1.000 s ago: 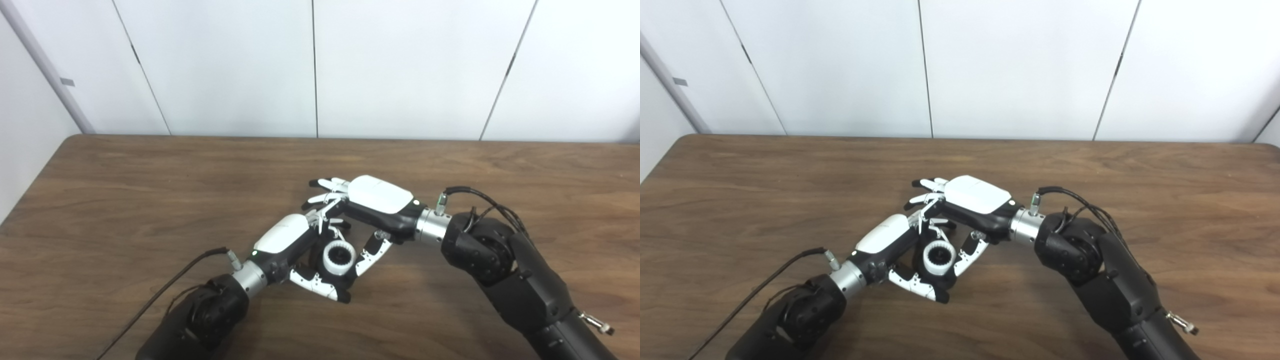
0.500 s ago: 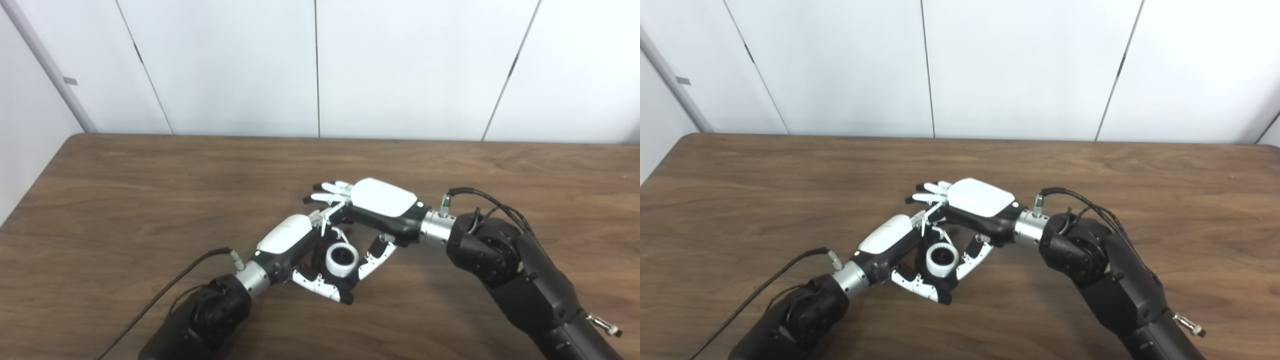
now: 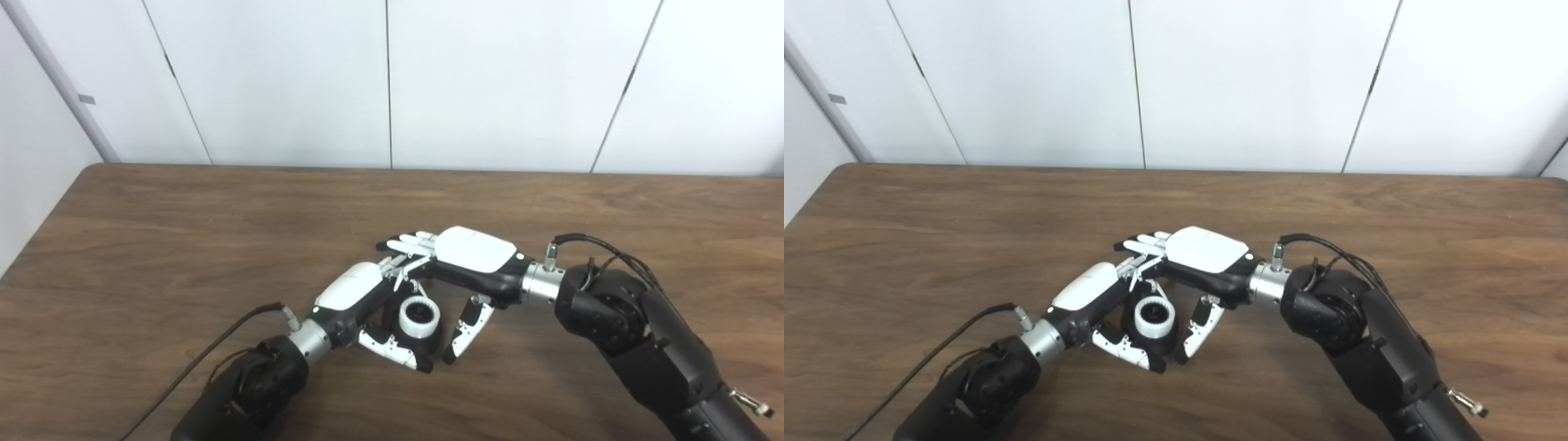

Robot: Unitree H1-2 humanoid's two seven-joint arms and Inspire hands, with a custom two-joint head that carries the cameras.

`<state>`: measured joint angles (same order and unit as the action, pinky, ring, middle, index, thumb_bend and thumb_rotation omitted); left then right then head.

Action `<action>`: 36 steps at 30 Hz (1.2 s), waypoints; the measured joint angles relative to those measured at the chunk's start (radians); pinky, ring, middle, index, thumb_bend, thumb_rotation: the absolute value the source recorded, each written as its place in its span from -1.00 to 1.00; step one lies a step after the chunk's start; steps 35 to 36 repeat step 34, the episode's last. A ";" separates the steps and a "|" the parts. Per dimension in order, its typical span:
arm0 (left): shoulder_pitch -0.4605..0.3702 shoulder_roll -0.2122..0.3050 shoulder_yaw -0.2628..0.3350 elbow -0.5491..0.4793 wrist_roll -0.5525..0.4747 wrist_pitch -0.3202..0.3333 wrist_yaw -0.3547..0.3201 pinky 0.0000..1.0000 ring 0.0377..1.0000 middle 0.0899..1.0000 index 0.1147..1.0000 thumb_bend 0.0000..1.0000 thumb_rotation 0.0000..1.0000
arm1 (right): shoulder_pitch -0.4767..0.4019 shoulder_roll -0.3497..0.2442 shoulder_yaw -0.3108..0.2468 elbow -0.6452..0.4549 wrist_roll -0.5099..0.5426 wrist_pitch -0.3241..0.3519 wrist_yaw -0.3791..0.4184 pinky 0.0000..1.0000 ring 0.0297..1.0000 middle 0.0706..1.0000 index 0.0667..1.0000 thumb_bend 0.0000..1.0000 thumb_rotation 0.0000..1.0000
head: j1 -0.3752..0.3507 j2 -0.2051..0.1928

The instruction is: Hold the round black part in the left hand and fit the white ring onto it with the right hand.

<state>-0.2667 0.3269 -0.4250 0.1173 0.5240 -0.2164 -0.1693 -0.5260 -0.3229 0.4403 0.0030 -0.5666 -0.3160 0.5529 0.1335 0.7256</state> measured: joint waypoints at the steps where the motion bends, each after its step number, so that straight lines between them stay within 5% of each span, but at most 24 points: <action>1: -0.001 0.000 0.001 0.004 -0.001 -0.003 0.000 1.00 1.00 0.73 -0.18 0.05 -0.88 | 0.000 0.000 -0.002 0.000 0.000 0.000 0.000 1.00 1.00 1.00 0.49 1.00 -0.58 | 0.000 0.000; 16: -0.028 0.001 0.016 0.085 0.000 -0.082 0.022 1.00 1.00 0.73 -0.16 0.05 -0.86 | 0.000 0.000 -0.045 -0.053 0.008 0.062 0.000 1.00 1.00 1.00 0.46 1.00 -0.62 | -0.023 -0.015; 17: -0.029 0.001 0.016 0.090 0.003 -0.088 0.025 1.00 1.00 0.74 -0.01 0.51 -0.72 | 0.000 0.000 -0.046 -0.057 0.009 0.071 0.001 1.00 1.00 1.00 0.46 1.00 -0.62 | -0.023 -0.014; 19: -0.035 0.004 0.014 0.109 0.018 -0.112 0.044 1.00 1.00 0.79 0.24 0.92 -0.56 | 0.000 -0.002 -0.049 -0.069 0.011 0.078 0.001 1.00 1.00 1.00 0.46 1.00 -0.63 | -0.025 -0.014; 25: -0.054 0.011 0.011 0.124 0.039 -0.125 0.049 1.00 1.00 0.99 0.93 1.00 -0.53 | -0.001 -0.004 -0.060 -0.071 0.015 0.081 0.001 1.00 1.00 1.00 0.46 1.00 -0.62 | -0.028 -0.008; 36: -0.064 0.032 0.011 0.108 0.054 -0.124 0.025 1.00 1.00 1.00 1.00 1.00 -0.55 | -0.001 -0.006 -0.078 -0.070 0.015 0.111 0.001 1.00 1.00 1.00 0.48 1.00 -0.60 | -0.041 0.021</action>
